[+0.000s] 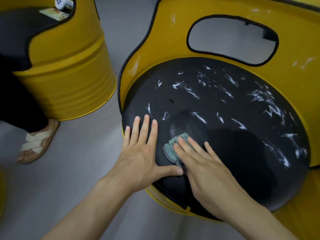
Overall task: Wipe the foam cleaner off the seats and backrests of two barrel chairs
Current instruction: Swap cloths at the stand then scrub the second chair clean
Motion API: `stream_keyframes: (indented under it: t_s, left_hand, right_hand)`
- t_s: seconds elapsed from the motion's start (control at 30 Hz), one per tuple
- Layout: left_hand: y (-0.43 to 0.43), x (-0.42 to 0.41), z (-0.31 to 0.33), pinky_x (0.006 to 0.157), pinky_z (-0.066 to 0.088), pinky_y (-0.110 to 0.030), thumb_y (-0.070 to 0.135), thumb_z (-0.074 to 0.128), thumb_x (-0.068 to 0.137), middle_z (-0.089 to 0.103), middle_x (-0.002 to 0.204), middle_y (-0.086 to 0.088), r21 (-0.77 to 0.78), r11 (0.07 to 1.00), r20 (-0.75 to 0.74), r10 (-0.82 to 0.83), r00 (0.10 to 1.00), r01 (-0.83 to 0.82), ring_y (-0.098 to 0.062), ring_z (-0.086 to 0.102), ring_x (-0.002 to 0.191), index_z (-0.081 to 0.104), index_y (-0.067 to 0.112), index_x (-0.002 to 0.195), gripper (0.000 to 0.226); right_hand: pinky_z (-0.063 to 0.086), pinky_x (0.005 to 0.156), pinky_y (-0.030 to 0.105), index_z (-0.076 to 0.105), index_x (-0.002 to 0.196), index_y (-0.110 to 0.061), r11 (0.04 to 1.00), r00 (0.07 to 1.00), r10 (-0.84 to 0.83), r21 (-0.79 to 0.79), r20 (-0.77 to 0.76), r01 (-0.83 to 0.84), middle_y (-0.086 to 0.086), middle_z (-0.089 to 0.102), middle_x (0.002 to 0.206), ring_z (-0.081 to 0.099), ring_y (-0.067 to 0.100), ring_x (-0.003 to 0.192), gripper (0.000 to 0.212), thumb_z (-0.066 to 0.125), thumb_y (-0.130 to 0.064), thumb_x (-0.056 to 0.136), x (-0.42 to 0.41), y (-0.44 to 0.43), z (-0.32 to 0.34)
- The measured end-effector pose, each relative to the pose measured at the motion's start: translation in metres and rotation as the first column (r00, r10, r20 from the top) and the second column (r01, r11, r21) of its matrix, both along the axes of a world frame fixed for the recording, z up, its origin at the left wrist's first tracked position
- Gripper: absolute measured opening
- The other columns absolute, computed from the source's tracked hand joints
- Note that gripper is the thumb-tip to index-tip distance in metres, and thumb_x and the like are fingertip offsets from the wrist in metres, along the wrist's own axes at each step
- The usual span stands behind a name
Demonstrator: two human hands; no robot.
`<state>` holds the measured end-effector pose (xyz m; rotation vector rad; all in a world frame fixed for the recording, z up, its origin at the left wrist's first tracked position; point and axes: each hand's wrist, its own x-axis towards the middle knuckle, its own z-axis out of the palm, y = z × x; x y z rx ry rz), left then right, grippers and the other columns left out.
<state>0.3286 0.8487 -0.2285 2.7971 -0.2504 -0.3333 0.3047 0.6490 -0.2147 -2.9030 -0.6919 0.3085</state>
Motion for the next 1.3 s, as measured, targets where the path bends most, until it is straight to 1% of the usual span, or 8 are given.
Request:
stream_keyframes:
  t_s: [0.07,0.2,0.4,0.57,0.73,0.93,1.1,1.3]
  left_hand:
    - [0.000,0.001,-0.001,0.120,-0.024,-0.042,0.109,0.017,0.050,-0.046,0.156,0.005,0.000,1.000,-0.001,0.002,1.000,-0.002,-0.014,-0.051,0.137,-0.034,0.025,0.153,0.142]
    - [0.000,0.002,-0.002,0.121,-0.022,-0.043,0.109,0.016,0.049,-0.046,0.157,0.004,0.007,1.000,0.004,0.011,1.000,-0.011,-0.015,-0.051,0.138,-0.033,0.025,0.154,0.143]
    - [0.000,0.000,-0.003,0.121,-0.023,-0.043,0.109,0.015,0.049,-0.047,0.156,0.004,0.003,1.000,0.003,0.026,1.000,-0.026,-0.015,-0.051,0.138,-0.035,0.025,0.153,0.143]
    - [0.000,0.000,-0.003,0.119,-0.025,-0.042,0.109,0.015,0.050,-0.050,0.154,0.003,0.026,1.000,0.013,0.017,1.000,-0.017,-0.017,-0.051,0.138,-0.037,0.024,0.151,0.142]
    - [0.000,-0.001,-0.002,0.119,-0.024,-0.042,0.108,0.016,0.052,-0.050,0.153,0.004,0.027,0.999,0.015,0.022,1.000,-0.022,-0.016,-0.052,0.137,-0.038,0.024,0.151,0.141]
    - [0.001,-0.002,-0.003,0.121,-0.022,-0.043,0.109,0.013,0.051,-0.047,0.156,0.003,0.014,1.000,0.018,0.017,1.000,-0.018,-0.016,-0.050,0.139,-0.036,0.024,0.152,0.140]
    - [0.001,-0.001,-0.003,0.123,-0.020,-0.044,0.109,0.014,0.049,-0.046,0.157,0.004,-0.008,0.999,0.023,0.044,0.999,-0.043,-0.016,-0.050,0.139,-0.032,0.025,0.154,0.143]
    - [-0.002,-0.008,-0.006,0.122,-0.016,-0.037,0.110,0.020,0.046,-0.043,0.159,0.007,-0.090,0.979,0.036,0.186,0.982,-0.183,-0.014,-0.046,0.142,-0.027,0.021,0.157,0.150]
  right_hand:
    - [0.017,0.124,0.046,0.025,0.159,-0.024,0.999,1.000,-0.007,-0.036,0.020,0.008,-0.008,0.019,0.166,0.011,0.010,0.154,0.068,0.019,-0.028,0.092,0.002,0.001,0.001]
    - [-0.005,0.125,0.044,-0.008,0.161,-0.025,0.998,0.998,-0.037,-0.049,-0.047,0.035,-0.010,-0.013,0.167,-0.016,0.010,0.152,0.070,0.033,-0.031,0.104,0.039,0.017,0.009]
    - [-0.007,0.125,0.041,-0.002,0.161,-0.026,0.998,0.999,-0.013,-0.058,-0.051,0.010,-0.010,-0.008,0.168,-0.017,0.007,0.152,0.066,0.024,-0.031,0.100,0.024,0.012,0.007]
    - [0.022,0.122,0.046,0.034,0.155,-0.020,0.997,0.999,-0.037,-0.070,0.029,0.039,-0.004,0.032,0.162,0.023,0.015,0.151,0.068,0.025,-0.026,0.088,0.001,0.007,0.002]
    - [-0.009,0.124,0.046,-0.009,0.160,-0.025,0.990,0.994,-0.110,-0.087,-0.029,0.107,-0.009,-0.014,0.167,-0.018,0.012,0.153,0.074,0.039,-0.032,0.104,0.047,0.015,0.010]
    - [-0.005,0.125,0.044,0.004,0.161,-0.023,0.994,0.996,-0.092,-0.056,0.006,0.092,-0.006,-0.001,0.169,-0.009,0.012,0.154,0.065,0.025,-0.029,0.100,0.046,0.013,0.005]
    - [0.019,0.123,0.045,0.029,0.157,-0.022,0.997,0.998,-0.030,-0.064,0.049,0.033,-0.007,0.024,0.165,0.013,0.012,0.154,0.066,0.019,-0.025,0.093,0.004,-0.008,-0.003]
    - [-0.008,0.123,0.037,0.000,0.161,-0.020,0.996,0.998,-0.053,-0.066,0.019,0.054,-0.003,-0.006,0.169,-0.013,0.015,0.154,0.068,0.018,-0.036,0.098,0.046,0.017,0.002]
